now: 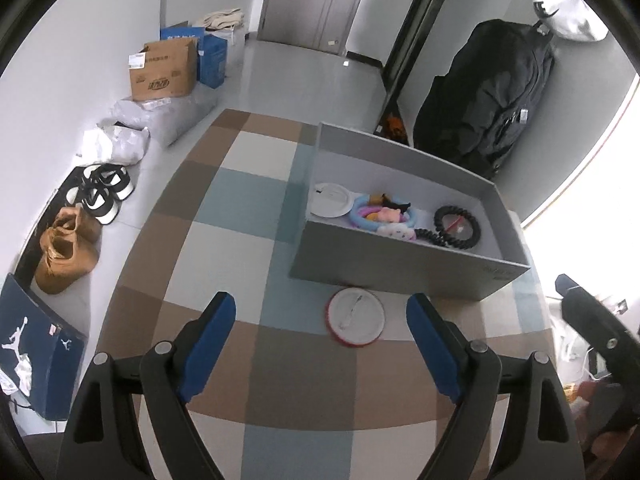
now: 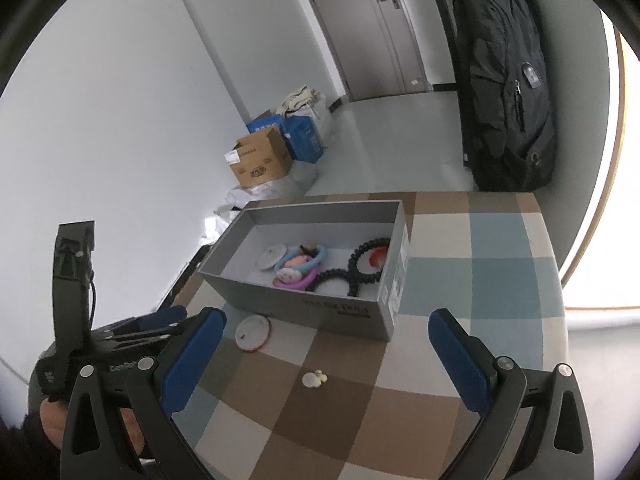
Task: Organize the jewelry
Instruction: 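Withdraw both grippers from the box toward the red-rimmed badge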
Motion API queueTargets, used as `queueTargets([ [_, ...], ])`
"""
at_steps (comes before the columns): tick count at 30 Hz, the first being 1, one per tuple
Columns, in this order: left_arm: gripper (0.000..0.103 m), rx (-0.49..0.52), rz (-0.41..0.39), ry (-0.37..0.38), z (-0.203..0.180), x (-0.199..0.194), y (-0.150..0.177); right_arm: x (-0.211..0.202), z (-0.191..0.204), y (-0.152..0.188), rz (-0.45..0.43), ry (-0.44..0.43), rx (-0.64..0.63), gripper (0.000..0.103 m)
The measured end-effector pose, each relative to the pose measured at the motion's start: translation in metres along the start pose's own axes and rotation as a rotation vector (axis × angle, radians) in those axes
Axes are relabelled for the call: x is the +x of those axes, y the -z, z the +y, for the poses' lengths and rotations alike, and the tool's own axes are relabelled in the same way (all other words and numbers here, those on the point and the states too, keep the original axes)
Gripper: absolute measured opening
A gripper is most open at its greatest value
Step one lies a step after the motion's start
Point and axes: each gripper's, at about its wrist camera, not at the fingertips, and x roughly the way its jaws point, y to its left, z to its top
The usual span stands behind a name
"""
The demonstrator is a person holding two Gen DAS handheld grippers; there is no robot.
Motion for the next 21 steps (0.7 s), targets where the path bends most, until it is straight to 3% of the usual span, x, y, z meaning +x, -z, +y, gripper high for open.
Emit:
queueTargets([
  [21,0.084,0.155,0.047,-0.117,-0.027,0.029,0.010,-0.014,-0.010,0.011,0.016,0.006,0.021,0.103],
])
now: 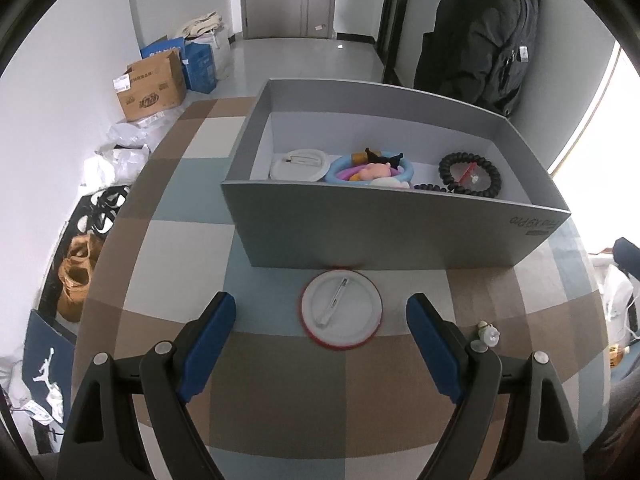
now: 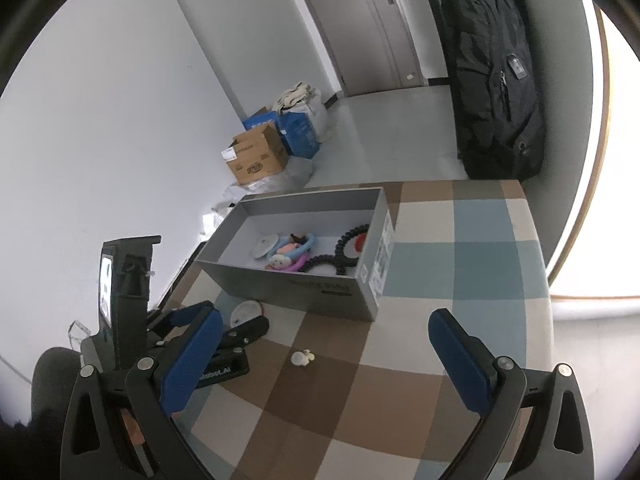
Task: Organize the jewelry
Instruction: 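Withdraw both grippers from the box toward the red-rimmed badge, then lower the left gripper onto the red-rimmed white badge and close it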
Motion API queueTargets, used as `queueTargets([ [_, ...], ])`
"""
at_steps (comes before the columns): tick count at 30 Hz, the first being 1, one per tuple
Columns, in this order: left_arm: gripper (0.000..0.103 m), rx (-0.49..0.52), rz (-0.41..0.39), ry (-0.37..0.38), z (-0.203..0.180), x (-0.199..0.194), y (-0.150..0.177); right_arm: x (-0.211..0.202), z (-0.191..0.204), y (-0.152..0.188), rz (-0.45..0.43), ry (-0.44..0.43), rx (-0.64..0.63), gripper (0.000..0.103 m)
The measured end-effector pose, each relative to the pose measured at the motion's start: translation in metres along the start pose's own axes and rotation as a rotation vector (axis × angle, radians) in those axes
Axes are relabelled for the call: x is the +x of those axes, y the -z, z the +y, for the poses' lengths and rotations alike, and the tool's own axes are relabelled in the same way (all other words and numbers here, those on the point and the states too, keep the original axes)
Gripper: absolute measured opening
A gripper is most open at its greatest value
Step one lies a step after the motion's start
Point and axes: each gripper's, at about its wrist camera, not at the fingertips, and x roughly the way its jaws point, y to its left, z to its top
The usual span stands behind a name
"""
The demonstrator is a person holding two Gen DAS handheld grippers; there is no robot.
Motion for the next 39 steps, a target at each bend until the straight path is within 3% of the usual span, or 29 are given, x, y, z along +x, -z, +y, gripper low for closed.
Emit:
queueTargets([
  [7,0.084,-0.021,-0.012,0.000,0.001,0.001,-0.001,-0.005,-0.003,0.000,-0.011,0.006,0.010,0.103],
  [13,0.077,-0.055,-0.019,0.005,0.003,0.001,-0.003,-0.005,-0.002,0.001,-0.005,0.011,0.004,0.103],
  [15,0.063,-0.056,-0.021,0.007,0.002,0.000,-0.004,-0.006,-0.002,0.000,-0.006,0.012,0.003,0.103],
  [19,0.053,-0.032,-0.022,-0.016,-0.001,0.000,-0.003,-0.005,-0.001,0.001,-0.007,0.017,-0.005,0.103],
  [23,0.034,-0.021,-0.018,0.010,-0.003,-0.001,-0.004,-0.005,0.000,0.001,-0.006,0.017,-0.007,0.103],
  [28,0.032,-0.031,-0.015,0.024,-0.001,-0.003,-0.004,-0.005,0.001,0.002,-0.002,0.020,-0.014,0.103],
  [29,0.019,-0.038,-0.014,0.025,0.001,-0.004,-0.004,-0.005,0.002,0.002,-0.002,0.021,-0.015,0.103],
  [33,0.017,-0.076,0.000,0.074,0.007,-0.004,-0.004,-0.004,0.001,0.003,0.004,0.024,-0.013,0.103],
  [39,0.013,-0.055,0.002,0.096,0.008,-0.007,-0.001,-0.002,0.004,0.004,0.008,0.031,-0.020,0.103],
])
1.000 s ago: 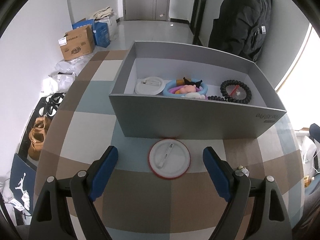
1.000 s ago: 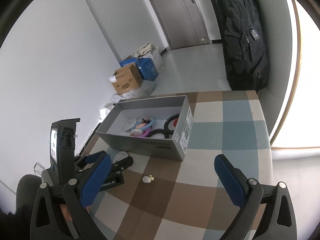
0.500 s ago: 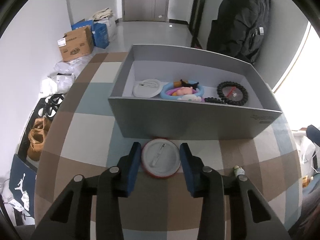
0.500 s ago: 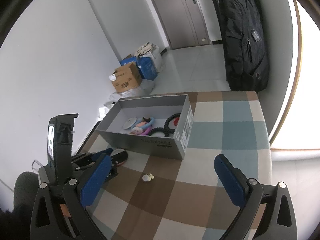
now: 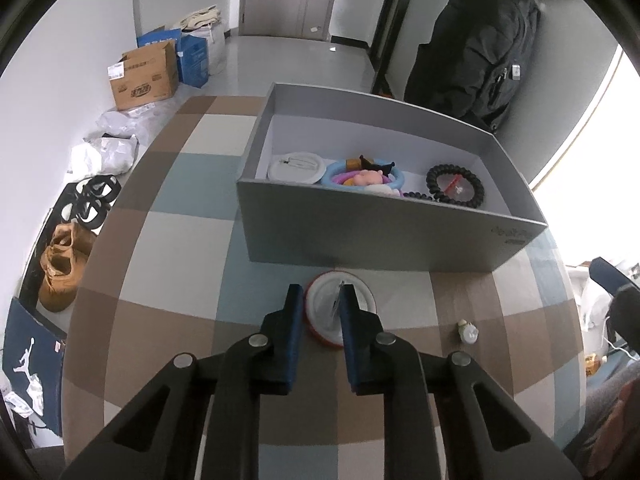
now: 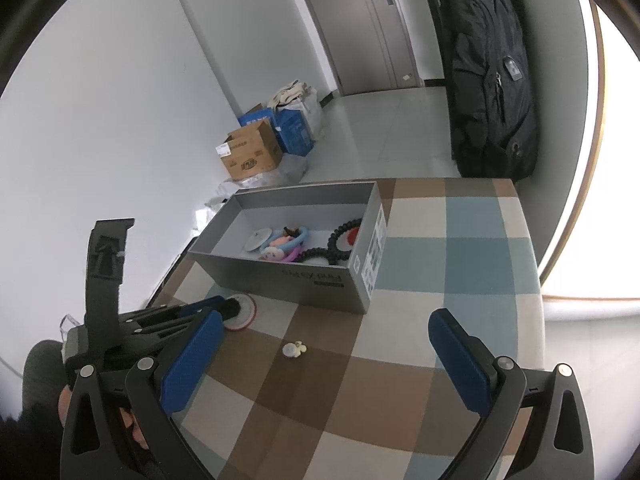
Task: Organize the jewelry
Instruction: 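Lower the left gripper onto the red-rimmed white badge and close it, then grasp the tiny white charm with the right gripper while the left holds the badge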
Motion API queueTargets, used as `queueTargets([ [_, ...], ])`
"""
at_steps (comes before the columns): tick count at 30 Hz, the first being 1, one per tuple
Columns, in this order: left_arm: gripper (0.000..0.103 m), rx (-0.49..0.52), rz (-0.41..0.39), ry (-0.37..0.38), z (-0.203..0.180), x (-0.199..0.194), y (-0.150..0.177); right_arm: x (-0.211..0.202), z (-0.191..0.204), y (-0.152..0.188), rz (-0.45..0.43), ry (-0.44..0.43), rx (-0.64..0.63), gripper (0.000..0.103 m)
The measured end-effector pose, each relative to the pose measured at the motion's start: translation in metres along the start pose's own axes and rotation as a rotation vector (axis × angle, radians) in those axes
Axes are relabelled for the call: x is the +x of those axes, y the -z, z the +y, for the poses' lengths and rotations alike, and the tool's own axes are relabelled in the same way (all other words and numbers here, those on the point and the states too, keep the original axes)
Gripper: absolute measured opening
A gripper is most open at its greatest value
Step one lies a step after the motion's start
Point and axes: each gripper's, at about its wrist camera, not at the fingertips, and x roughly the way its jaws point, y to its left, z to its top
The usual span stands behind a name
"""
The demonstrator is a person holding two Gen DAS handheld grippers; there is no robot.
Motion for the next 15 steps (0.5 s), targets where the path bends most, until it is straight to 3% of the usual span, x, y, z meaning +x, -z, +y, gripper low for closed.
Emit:
queueTargets([
  [6,0.013,-0.021,0.013,0.036,0.008,-0.006,0.002,0.005,0.004,0.001,0.011,-0.003,-0.004,0.103],
  [15,0.013,-0.054,-0.055,0.085,0.012,-0.033,-0.001,0.026,0.015,0.012,0.102,-0.030,-0.045,0.103],
])
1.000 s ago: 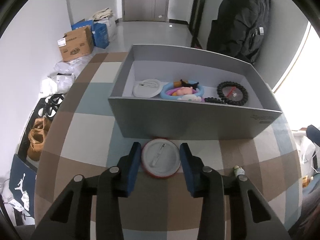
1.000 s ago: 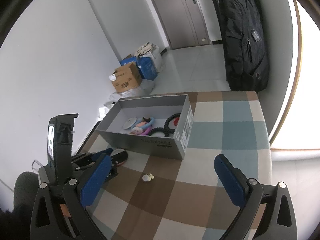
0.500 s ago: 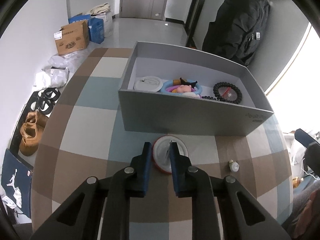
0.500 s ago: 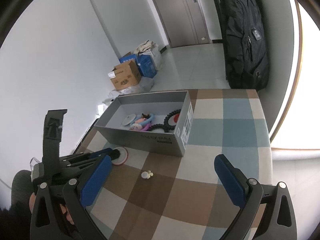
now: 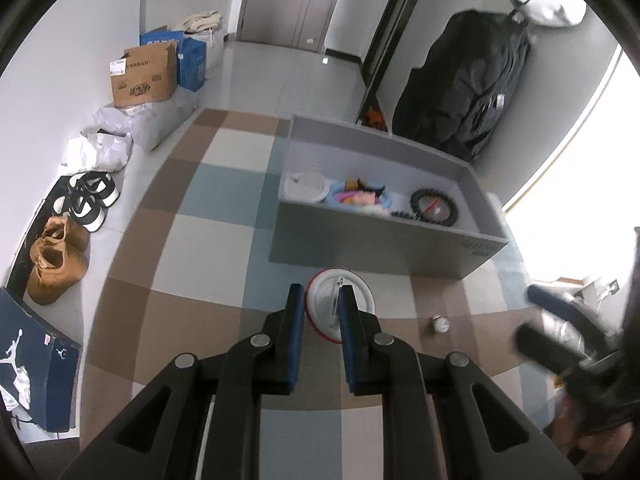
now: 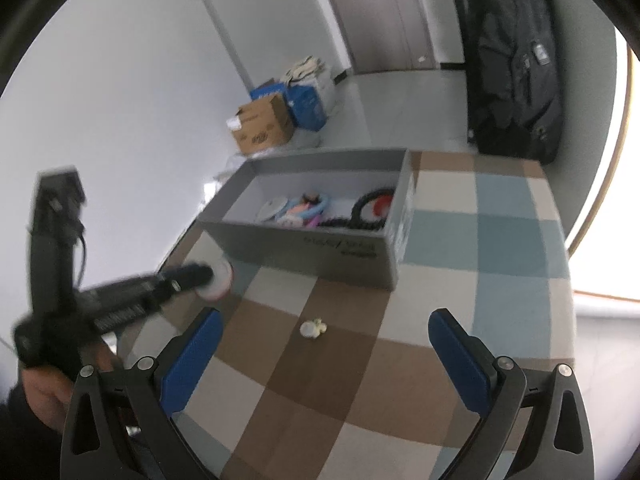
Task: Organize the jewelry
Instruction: 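Grasp the tiny white charm with the right gripper while the left holds the badge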
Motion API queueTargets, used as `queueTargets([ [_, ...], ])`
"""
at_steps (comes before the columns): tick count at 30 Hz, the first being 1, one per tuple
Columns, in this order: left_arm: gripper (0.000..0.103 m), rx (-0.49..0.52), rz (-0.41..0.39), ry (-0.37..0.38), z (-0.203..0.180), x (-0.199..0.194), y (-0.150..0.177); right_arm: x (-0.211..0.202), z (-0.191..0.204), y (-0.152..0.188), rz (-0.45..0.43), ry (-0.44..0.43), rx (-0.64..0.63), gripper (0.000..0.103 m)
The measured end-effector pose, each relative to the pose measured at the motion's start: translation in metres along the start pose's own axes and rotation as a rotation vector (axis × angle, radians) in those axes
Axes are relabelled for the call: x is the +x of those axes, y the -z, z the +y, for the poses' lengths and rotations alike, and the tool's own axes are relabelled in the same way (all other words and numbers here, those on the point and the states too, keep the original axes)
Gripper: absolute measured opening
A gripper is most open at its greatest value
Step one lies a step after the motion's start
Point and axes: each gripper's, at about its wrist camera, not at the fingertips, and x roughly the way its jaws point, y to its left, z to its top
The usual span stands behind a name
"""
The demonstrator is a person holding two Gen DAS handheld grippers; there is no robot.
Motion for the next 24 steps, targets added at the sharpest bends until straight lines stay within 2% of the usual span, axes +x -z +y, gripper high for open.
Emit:
queueTargets([
  [4,0.013,-0.019,-0.035,0.029,0.001,-0.012,-0.003,0.009,0.005,0.006,0.034,0.009,-0.025,0.100],
  [8,0.013,-0.040,-0.066,0.054,0.007,-0.021,-0.007,0.018,0.015,0.009,0.052,0.038,-0.086,0.080],
  [10,0.013,-0.049,-0.078,0.063,0.009,-0.025,-0.009,0.025,0.020,0.012,0.071,0.060,-0.110,0.074],
  [12,0.013,-0.057,-0.084,0.070,0.011,-0.027,-0.011,0.032,0.024,0.013,0.084,0.072,-0.126,0.063],
  [13,0.013,-0.060,-0.084,0.074,0.012,-0.028,-0.011,0.034,0.026,0.013,0.088,0.073,-0.133,0.055],
  [15,0.013,-0.066,-0.086,0.082,0.014,-0.028,-0.012,0.038,0.028,0.013,0.092,0.092,-0.147,0.049],
  [17,0.013,-0.068,-0.088,0.088,0.016,-0.029,-0.013,0.042,0.030,0.013,0.097,0.110,-0.160,0.037],
  [19,0.013,-0.071,-0.091,0.091,0.017,-0.031,-0.013,0.046,0.030,0.012,0.105,0.121,-0.166,0.030],
  [24,0.013,-0.083,-0.099,0.106,0.021,-0.035,-0.013,0.052,0.037,0.012,0.102,0.153,-0.197,0.024],
])
